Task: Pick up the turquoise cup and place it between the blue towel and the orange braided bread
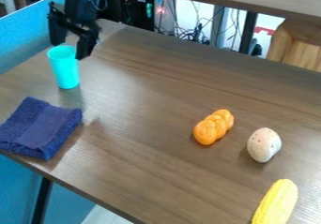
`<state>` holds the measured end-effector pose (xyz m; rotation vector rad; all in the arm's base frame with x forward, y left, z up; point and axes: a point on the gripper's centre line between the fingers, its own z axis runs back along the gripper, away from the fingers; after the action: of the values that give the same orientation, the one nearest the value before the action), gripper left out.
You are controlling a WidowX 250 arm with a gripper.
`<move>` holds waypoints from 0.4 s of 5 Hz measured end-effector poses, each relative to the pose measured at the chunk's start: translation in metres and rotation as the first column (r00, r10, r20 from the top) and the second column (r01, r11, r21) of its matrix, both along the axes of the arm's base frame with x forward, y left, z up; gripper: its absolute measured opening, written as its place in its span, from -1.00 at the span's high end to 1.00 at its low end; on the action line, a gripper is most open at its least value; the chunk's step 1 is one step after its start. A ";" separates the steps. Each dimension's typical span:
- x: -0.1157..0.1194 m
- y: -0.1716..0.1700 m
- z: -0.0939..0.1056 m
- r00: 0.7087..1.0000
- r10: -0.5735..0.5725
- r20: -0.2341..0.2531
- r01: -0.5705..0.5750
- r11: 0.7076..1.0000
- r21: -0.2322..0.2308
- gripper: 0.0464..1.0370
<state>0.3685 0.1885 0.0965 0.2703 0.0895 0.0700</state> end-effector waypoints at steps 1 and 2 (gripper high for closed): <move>0.001 0.002 -0.002 1.000 -0.005 0.007 0.005 1.000 0.002 -0.93; 0.001 0.003 -0.012 1.000 -0.007 -0.007 0.007 1.000 0.000 -0.93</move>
<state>0.3693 0.1912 0.0842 0.2708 0.0954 0.0625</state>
